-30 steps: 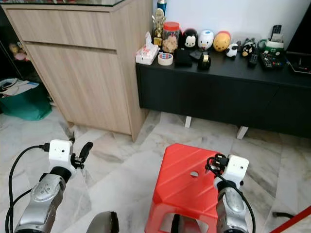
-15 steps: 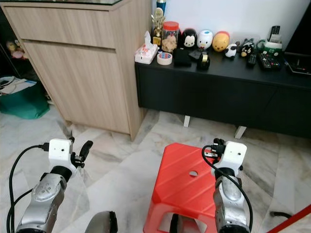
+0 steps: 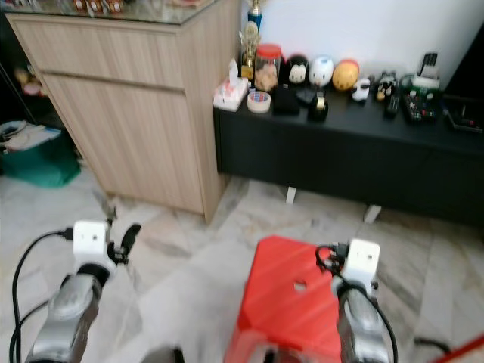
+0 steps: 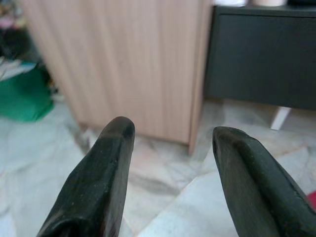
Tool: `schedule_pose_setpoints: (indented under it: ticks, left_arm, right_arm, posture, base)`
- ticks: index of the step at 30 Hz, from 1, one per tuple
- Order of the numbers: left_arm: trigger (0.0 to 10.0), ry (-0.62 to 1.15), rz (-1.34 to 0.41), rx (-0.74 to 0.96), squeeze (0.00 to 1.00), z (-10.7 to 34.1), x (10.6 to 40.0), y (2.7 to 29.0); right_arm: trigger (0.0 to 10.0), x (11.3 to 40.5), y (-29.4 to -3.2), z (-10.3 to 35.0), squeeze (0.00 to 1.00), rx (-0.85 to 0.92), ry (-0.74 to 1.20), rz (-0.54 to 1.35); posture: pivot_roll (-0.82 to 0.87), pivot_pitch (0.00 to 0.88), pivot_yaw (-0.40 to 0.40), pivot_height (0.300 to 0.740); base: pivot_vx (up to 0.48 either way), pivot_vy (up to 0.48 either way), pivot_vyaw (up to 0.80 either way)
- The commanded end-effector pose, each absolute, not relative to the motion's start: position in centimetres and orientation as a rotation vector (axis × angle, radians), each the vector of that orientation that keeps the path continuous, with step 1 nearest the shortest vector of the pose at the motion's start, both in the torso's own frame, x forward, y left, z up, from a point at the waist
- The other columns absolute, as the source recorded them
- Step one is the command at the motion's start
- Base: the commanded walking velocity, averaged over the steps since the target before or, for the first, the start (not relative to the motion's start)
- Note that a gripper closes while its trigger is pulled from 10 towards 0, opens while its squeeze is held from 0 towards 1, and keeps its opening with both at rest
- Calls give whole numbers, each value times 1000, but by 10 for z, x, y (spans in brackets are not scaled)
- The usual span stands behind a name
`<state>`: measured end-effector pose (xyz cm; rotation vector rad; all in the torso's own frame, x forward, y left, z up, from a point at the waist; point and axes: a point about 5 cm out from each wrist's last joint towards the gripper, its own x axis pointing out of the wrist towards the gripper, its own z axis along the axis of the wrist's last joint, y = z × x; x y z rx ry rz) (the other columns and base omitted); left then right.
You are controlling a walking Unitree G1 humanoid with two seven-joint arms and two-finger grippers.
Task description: Hang keys on a hook
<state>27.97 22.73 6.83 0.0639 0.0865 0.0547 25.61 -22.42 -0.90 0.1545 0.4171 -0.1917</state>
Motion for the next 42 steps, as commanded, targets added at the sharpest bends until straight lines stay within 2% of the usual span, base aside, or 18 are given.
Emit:
schedule_pose_setpoints:
  ticks: [1, 8, 10, 14, 17, 19, 24, 31, 42]
  left_arm:
    - [10000, 122, 88, 57, 0, 60, 278, 235]
    - [10000, 269, 177, 38, 0, 27, 262, 256]
    - [10000, 361, 211, 4, 0, 7, 250, 261]
    - [10000, 487, 192, 4, 0, -15, 238, 258]
    - [10000, 621, 225, -10, 0, -36, 220, 259]
    - [10000, 643, 235, -17, 0, -40, 216, 259]
    - [10000, 845, 239, 21, 0, -70, 179, 248]
    - [10000, 868, 234, 3, 0, -76, 170, 244]
    - [10000, 924, 327, -11, 0, -73, 145, 287]
  right_arm:
    - [10000, 254, -228, -12, 0, 161, 423, -202]
    - [10000, 240, -225, -31, 0, 212, 528, -209]
    - [10000, 228, -217, -46, 0, 277, 620, -199]
    - [10000, 219, -210, -55, 0, 243, 683, -163]
    - [10000, 212, -210, -61, 0, 253, 719, -209]
    - [10000, 210, -210, -62, 0, 256, 726, -219]
    - [10000, 193, -207, -74, 0, 258, 801, -264]
    - [10000, 182, -206, -80, 0, 268, 826, -301]
    - [10000, 190, -200, -77, 0, 287, 823, -320]
  posture:
    - [77, 0, -57, 736]
    - [62, 0, -42, 740]
    - [51, 0, -38, 740]
    - [73, 0, -46, 740]
    - [66, 0, -38, 740]
    - [65, 0, -37, 740]
    - [51, 0, -29, 740]
    - [48, 0, -30, 740]
    - [39, 0, -14, 740]
  base:
    - [0, 0, 0]
    - [0, 0, 0]
    - [0, 0, 0]
    - [0, 0, 0]
    - [0, 0, 0]
    - [0, 0, 0]
    - [0, 0, 0]
    - [0, 0, 0]
    - [-46, 0, 0]
